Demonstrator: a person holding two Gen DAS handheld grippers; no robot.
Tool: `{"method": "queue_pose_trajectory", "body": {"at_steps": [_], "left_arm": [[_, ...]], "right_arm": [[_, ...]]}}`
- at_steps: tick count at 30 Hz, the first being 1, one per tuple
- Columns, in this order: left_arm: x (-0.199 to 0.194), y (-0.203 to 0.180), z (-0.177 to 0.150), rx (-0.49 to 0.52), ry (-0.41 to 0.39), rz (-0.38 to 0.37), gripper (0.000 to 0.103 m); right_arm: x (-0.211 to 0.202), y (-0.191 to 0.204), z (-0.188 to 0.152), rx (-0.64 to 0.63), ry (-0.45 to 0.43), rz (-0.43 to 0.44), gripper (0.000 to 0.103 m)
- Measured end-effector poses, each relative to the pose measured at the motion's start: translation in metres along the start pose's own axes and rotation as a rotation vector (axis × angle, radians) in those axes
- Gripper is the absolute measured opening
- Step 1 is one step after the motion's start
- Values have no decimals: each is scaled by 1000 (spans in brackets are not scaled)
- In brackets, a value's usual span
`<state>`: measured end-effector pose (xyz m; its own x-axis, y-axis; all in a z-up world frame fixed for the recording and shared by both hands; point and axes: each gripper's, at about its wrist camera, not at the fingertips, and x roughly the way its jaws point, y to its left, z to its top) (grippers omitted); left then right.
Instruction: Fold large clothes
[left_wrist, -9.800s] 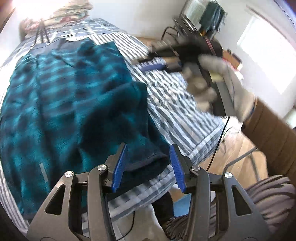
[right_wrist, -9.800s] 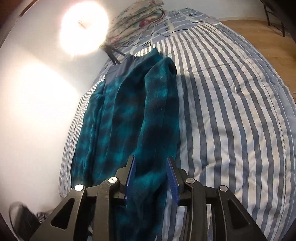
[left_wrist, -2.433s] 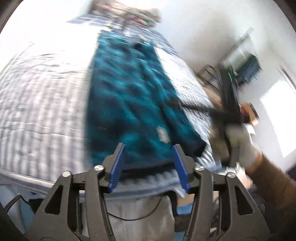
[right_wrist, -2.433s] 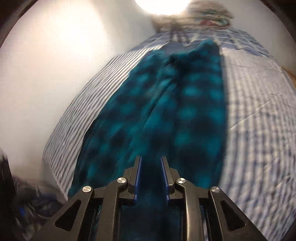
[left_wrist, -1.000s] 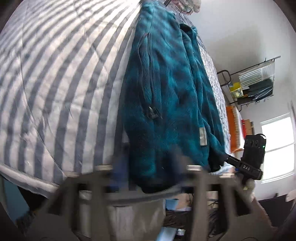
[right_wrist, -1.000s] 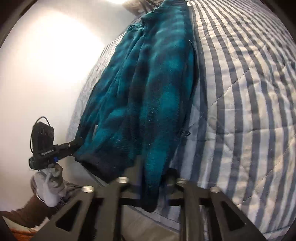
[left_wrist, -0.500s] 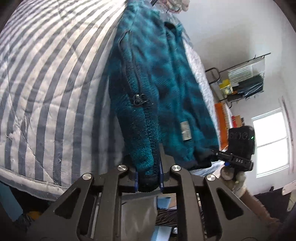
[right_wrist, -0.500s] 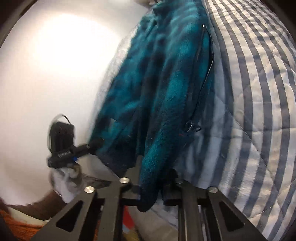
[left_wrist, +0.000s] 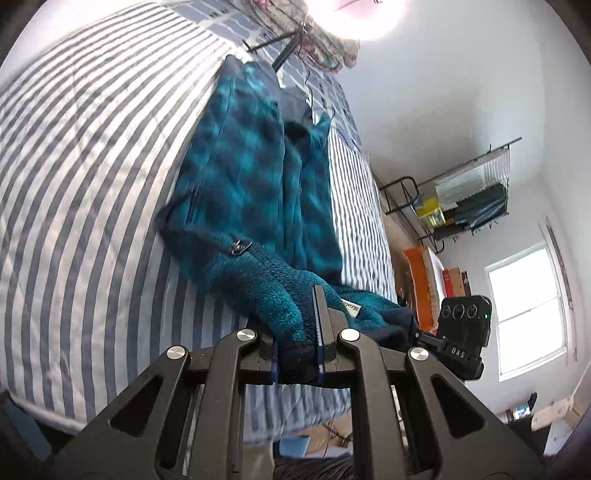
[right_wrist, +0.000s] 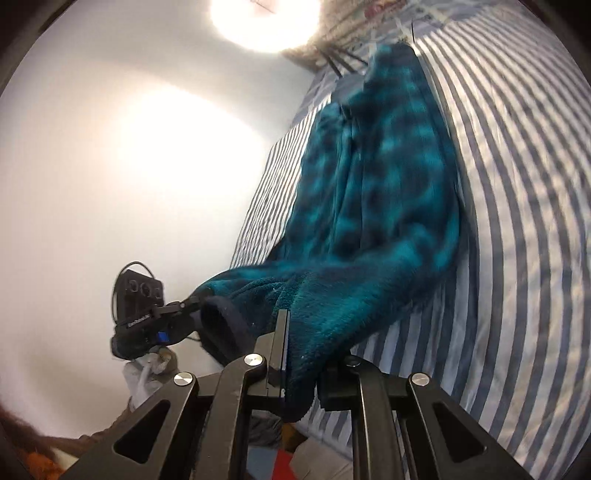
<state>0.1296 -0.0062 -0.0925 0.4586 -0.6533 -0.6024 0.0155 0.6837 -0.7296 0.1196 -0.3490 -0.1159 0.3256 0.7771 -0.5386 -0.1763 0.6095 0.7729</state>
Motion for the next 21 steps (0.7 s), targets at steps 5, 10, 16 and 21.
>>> {"method": "queue_pose_trajectory", "body": {"at_steps": [5, 10, 16, 21], "left_arm": [[26, -6, 42, -5, -27, 49, 12], [64, 3, 77, -14, -16, 108, 12], [104, 19, 96, 0, 13, 160, 12], [127, 35, 100, -16, 38, 174, 12]], "right_arm": [[12, 2, 43, -9, -30, -92, 9], [41, -12, 84, 13, -12, -128, 9], [84, -44, 122, 87, 23, -191, 9], [101, -71, 129, 138, 44, -176, 9]]}}
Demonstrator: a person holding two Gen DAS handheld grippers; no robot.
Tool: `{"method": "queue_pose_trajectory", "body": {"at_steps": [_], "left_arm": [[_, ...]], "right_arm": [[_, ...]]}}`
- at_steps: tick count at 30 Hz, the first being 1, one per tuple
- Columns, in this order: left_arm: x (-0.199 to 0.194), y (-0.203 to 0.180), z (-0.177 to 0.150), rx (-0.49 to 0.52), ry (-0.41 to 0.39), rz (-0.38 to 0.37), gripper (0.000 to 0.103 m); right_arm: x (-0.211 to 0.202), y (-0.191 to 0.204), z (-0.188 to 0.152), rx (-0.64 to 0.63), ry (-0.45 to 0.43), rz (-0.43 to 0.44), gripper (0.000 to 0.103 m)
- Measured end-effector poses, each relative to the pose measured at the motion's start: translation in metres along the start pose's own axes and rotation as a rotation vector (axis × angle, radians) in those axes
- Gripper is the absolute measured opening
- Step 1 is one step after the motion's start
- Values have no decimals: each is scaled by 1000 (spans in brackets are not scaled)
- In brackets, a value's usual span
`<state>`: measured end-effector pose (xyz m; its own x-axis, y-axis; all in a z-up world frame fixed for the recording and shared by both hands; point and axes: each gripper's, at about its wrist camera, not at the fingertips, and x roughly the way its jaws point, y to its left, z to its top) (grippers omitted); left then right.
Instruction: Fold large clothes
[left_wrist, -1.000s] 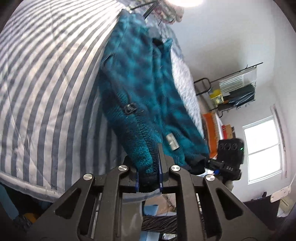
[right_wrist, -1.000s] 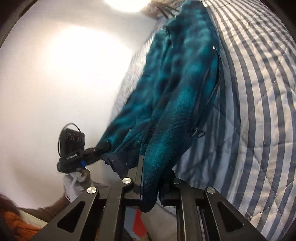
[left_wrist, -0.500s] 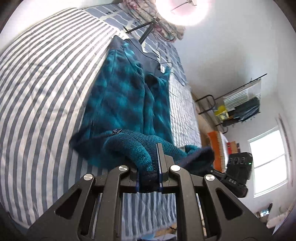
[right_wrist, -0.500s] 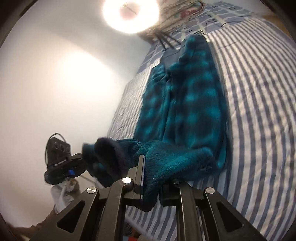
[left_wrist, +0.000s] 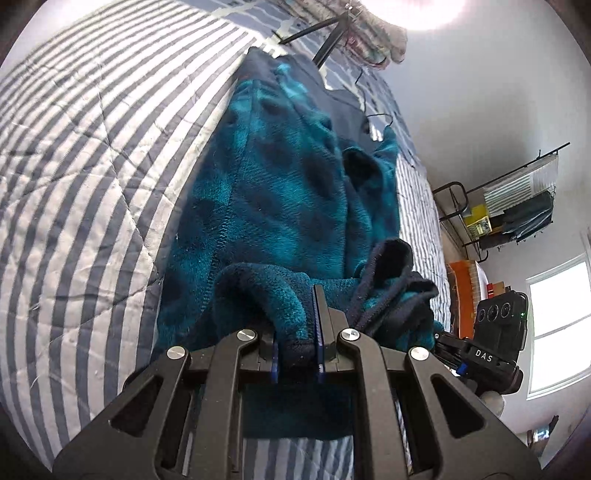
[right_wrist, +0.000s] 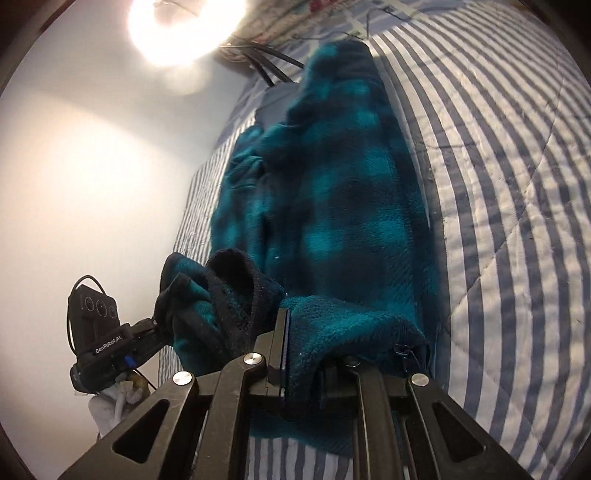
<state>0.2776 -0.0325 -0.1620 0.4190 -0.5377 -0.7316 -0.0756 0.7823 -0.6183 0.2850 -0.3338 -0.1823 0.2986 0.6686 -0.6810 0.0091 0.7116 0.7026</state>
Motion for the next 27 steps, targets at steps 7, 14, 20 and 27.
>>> {"method": "queue_pose_trajectory", "body": {"at_steps": [7, 14, 20, 27], "left_arm": [[15, 16, 12, -74, 82, -68, 23], [1, 29, 27, -217, 151, -255, 52], [-15, 33, 37, -275, 120, -313, 61], [-55, -6, 28, 98, -17, -109, 61]], "right_arm": [[-14, -19, -2, 110, 16, 118, 18], [-52, -36, -10, 232, 34, 315, 34], [-76, -41, -15, 265, -2, 400, 92], [-111, 18, -37, -145, -28, 139, 41]]}}
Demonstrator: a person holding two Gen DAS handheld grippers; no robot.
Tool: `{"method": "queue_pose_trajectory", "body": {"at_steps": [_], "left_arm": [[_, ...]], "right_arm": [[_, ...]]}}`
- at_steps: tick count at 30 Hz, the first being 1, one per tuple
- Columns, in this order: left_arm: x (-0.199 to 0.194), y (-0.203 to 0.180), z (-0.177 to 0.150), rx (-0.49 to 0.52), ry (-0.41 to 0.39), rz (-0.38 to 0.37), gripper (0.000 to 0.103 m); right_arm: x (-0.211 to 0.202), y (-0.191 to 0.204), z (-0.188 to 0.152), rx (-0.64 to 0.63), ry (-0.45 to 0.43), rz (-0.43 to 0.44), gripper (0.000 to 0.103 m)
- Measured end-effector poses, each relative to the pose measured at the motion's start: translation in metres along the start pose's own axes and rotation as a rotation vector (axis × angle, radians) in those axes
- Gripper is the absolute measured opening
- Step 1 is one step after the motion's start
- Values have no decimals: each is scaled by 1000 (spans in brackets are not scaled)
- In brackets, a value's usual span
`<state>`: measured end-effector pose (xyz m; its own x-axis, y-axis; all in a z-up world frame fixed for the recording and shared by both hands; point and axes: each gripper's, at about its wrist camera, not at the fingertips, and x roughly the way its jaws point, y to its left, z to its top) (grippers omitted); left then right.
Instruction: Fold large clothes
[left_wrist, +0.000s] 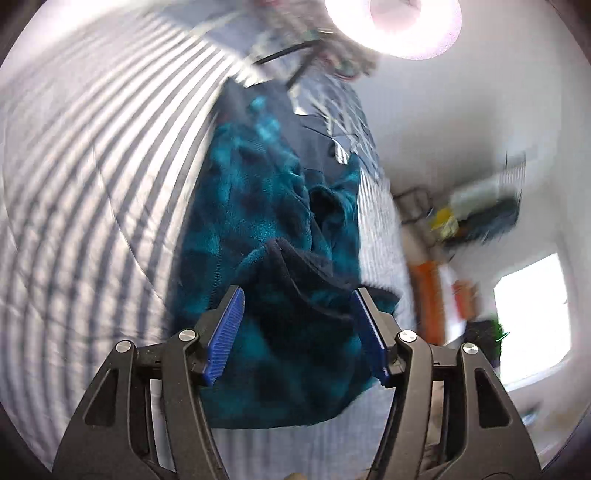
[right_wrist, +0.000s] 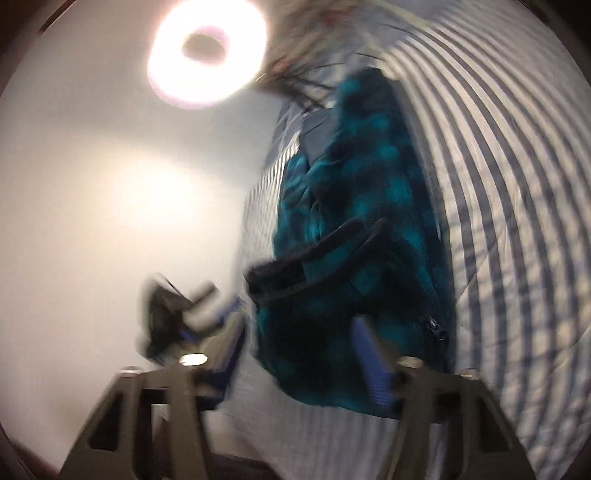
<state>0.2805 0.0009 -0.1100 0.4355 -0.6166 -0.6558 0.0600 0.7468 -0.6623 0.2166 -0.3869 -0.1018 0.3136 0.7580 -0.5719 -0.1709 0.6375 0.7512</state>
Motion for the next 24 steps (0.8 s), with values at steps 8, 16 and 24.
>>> {"method": "queue_pose_trajectory", "body": {"at_steps": [8, 16, 24], "left_arm": [[22, -38, -31, 269, -4, 155, 36], [28, 23, -19, 114, -8, 169, 36], [25, 45, -50, 172, 142, 72, 36]], "right_arm": [[72, 61, -24, -441, 61, -271, 24], [127, 25, 6, -388, 110, -396, 6], [91, 34, -3, -348, 64, -342, 15]]}}
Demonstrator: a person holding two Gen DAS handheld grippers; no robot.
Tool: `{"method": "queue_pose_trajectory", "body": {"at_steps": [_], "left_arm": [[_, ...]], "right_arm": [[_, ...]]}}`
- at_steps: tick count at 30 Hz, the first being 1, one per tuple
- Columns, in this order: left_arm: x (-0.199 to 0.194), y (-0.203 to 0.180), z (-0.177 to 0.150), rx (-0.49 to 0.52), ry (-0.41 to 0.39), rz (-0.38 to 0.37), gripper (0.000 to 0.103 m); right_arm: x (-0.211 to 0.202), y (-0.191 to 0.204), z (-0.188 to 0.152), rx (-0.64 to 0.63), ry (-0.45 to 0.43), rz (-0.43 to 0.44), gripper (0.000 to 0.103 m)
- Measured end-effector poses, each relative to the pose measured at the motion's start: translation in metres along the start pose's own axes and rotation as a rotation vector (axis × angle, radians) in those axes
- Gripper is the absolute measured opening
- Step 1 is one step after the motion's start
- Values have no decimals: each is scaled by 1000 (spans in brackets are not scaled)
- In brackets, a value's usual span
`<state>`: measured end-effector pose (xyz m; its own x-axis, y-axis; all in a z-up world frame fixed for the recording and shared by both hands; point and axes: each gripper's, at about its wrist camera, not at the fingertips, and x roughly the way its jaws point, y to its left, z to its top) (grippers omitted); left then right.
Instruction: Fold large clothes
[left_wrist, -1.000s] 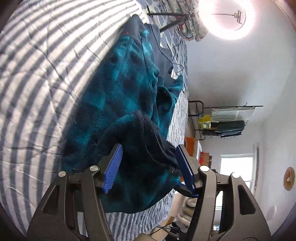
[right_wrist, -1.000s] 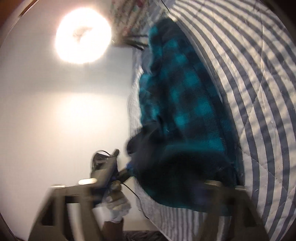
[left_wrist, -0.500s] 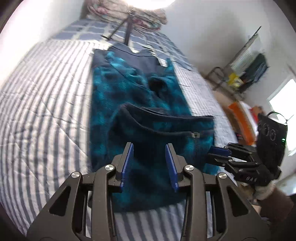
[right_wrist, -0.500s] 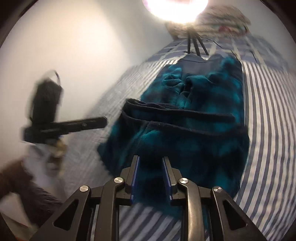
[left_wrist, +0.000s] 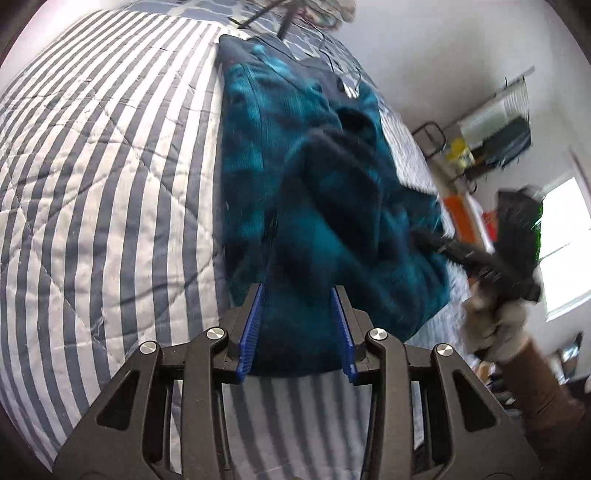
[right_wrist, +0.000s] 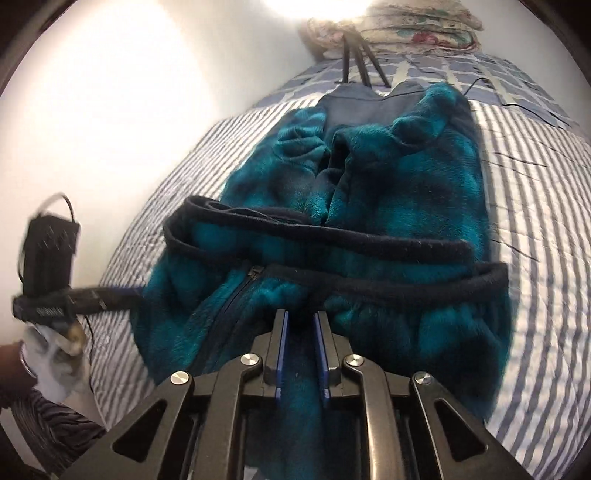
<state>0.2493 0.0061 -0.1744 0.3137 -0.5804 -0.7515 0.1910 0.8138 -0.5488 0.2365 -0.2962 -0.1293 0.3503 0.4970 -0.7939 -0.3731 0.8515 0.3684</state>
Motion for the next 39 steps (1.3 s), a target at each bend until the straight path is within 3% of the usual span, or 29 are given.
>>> {"method": "queue_pose_trajectory", "body": {"at_steps": [2, 4, 7, 10, 12, 16, 19, 27, 30, 34, 36, 39], "left_arm": [[2, -3, -6, 17, 7, 7, 17], [-2, -2, -13, -3, -14, 30, 16], [-1, 3, -23, -36, -20, 92, 16], [-12, -13, -20, 43, -49, 142, 17], [-26, -31, -17, 121, -121, 188, 17], [-44, -63, -1, 219, -219, 174, 17], [-23, -81, 20, 261, -203, 189, 17], [58, -60, 54, 226, -112, 296, 18], [76, -44, 50, 202, -95, 278, 20], [64, -44, 54, 225, -72, 248, 20], [46, -43, 61, 196, -86, 201, 20], [19, -44, 79, 202, -145, 186, 26]], "right_arm": [[-5, 10, -4, -43, -6, -18, 21], [4, 19, -5, -98, 6, -72, 20], [40, 11, 5, -80, 54, -97, 16], [36, 11, 8, -62, 53, -87, 17], [17, 9, 8, -52, 16, -38, 18], [-14, 4, 4, -51, -112, -49, 21], [-16, -4, 9, -52, -164, -102, 24], [28, -24, 32, -6, -96, -119, 24], [49, -25, 31, -37, -16, -141, 24], [37, -27, 42, -58, 34, -97, 25], [13, -31, 51, -52, -11, -23, 25], [-8, -44, 72, -49, -92, -52, 19]]}}
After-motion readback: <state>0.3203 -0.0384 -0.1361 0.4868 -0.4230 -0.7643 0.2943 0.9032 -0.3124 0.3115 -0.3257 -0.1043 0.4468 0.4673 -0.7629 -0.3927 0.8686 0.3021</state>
